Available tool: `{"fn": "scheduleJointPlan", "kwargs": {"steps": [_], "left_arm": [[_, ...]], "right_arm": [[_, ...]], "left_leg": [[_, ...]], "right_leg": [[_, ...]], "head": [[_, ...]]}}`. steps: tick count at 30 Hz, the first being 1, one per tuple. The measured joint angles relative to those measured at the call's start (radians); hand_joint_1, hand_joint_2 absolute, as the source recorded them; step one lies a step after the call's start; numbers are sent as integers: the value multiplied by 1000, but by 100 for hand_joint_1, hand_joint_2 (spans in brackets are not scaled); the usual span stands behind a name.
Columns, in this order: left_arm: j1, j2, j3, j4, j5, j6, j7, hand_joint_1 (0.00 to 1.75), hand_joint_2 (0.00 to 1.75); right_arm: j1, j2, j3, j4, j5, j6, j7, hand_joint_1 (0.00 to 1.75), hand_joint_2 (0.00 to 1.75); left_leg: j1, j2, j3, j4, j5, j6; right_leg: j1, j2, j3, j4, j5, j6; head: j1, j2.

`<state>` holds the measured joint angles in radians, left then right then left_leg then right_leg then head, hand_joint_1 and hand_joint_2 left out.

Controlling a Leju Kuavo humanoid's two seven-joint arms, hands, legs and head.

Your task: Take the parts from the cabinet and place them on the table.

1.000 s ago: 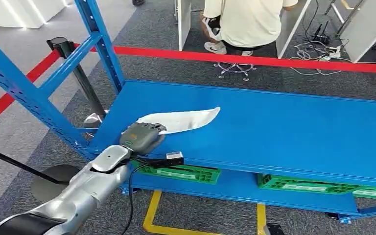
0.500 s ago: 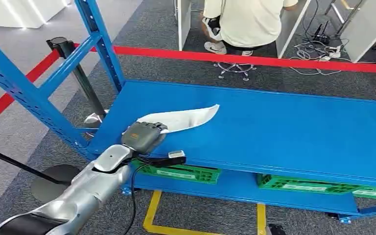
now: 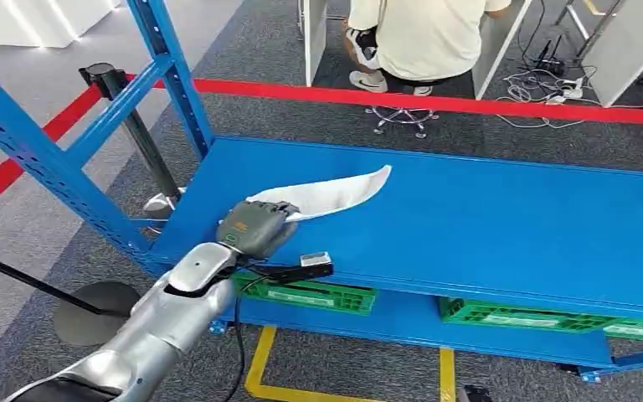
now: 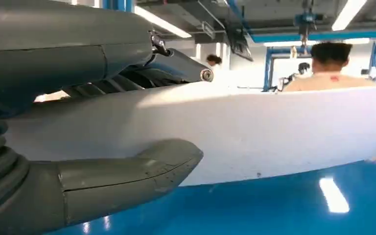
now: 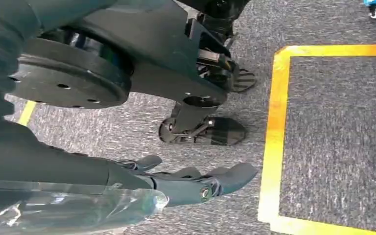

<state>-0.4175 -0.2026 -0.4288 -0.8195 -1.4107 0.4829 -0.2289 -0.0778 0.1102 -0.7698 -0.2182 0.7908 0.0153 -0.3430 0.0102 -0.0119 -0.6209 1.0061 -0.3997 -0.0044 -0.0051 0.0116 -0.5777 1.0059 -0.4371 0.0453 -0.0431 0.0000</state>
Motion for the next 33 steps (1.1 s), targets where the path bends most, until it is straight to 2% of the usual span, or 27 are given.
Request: {"fn": "scheduleJointPlan", "kwargs": {"steps": [3, 8, 12, 15, 18, 21, 24, 25, 26, 27, 28, 29, 30, 31, 32, 33], "left_arm": [[19, -6, -25, -84, 36, -33, 2, 175, 175], [65, -8, -69, -199, 78, -48, -23, 175, 175], [86, -10, -93, -249, 80, -51, -27, 175, 175], [111, -10, -123, -296, 79, -51, -34, 175, 175], [161, -3, -157, -364, 74, -44, -18, 175, 175], [238, 26, -167, -445, 59, 1, -1, 175, 175], [325, 78, -149, -526, 70, 67, -30, 175, 175], [345, 88, -140, -543, 71, 76, -38, 175, 175], [363, 95, -132, -560, 72, 80, -44, 175, 175], [374, 100, -126, -574, 73, 82, -47, 175, 175], [380, 104, -124, -584, 74, 85, -50, 175, 175], [386, 108, -122, -593, 74, 85, -53, 175, 175], [394, 111, -119, -598, 74, 85, -56, 175, 175], [401, 113, -117, -601, 74, 85, -57, 175, 175], [407, 116, -112, -603, 70, 85, -60, 175, 175], [414, 118, -105, -606, 67, 86, -64, 175, 175]], "right_arm": [[3, 0, -9, 0, 0, -2, -5, 0, 175], [5, 0, -29, 0, -5, -4, -10, 0, 175], [6, 0, -43, 0, -10, -5, -14, 0, 175], [6, 0, -55, 0, -24, -6, -40, 0, 175], [6, 0, -76, 0, -44, -3, -107, 0, 175], [-3, 8, -86, 0, -44, -1, -200, 0, 175], [-33, 32, -87, -2, -29, 0, -304, 0, 175], [-46, 41, -87, -3, -28, 0, -321, 0, 175], [-60, 47, -87, -4, -27, -1, -329, 0, 175], [-67, 51, -87, -6, -27, -1, -331, 0, 175], [-74, 54, -87, -7, -26, -1, -334, 0, 175], [-80, 55, -87, -7, -26, 0, -335, 0, 175], [-82, 56, -87, -8, -26, 0, -335, 0, 175], [-83, 58, -87, -8, -27, 1, -339, 0, 175], [-81, 60, -87, -10, -35, 11, -345, 0, 175], [-78, 66, -78, -23, -53, 23, -349, 0, 175]], "left_leg": [[0, 0, 0, 0, 0, 0], [0, 0, 0, 0, 0, 0], [0, 0, 0, 0, 0, 0], [-2, 0, -1, 0, -2, 2], [-6, 0, -1, 0, -3, 5], [-11, 0, 0, 0, -7, 10], [-17, 0, 0, 1, -10, 17], [-18, 1, 0, 1, -9, 19], [-11, 1, 5, -13, -4, 26], [-6, 1, 13, -21, 1, 30], [-5, 1, 15, -23, 0, 36], [-4, 0, 16, -23, 0, 36], [-5, 1, 16, -21, 3, 36], [-5, 1, 16, -21, 3, 36], [-5, 1, 16, -21, 3, 36], [-5, 1, 16, -20, 2, 35]], "right_leg": [[0, 0, 0, 0, 0, 0], [0, 0, 0, 0, 0, 0], [0, 0, 0, 0, 0, 0], [-2, 0, 0, -1, 0, 1], [-6, 0, 0, -1, 0, 3], [-10, 2, 1, -1, -1, 8], [-17, 3, 1, -4, -2, 15], [-17, 2, 2, -8, -2, 19], [-14, 2, 5, -10, -4, 24], [-15, 0, -4, 5, -15, 23], [-14, -2, -24, 53, -50, 23], [-15, -3, -63, 139, -93, 23], [-15, -2, -103, 222, -130, 24], [-14, -3, -133, 284, -154, 26], [-15, -3, -148, 312, -154, 28], [-15, -4, -137, 286, -126, 28]], "head": [[0, 0], [0, 0], [0, 0], [0, 0], [0, 0], [0, 0], [-1, 0], [-1, 0], [-1, 0], [0, 0], [3, 0], [10, 0], [9, 0], [9, 0], [9, 0], [10, 0]]}}
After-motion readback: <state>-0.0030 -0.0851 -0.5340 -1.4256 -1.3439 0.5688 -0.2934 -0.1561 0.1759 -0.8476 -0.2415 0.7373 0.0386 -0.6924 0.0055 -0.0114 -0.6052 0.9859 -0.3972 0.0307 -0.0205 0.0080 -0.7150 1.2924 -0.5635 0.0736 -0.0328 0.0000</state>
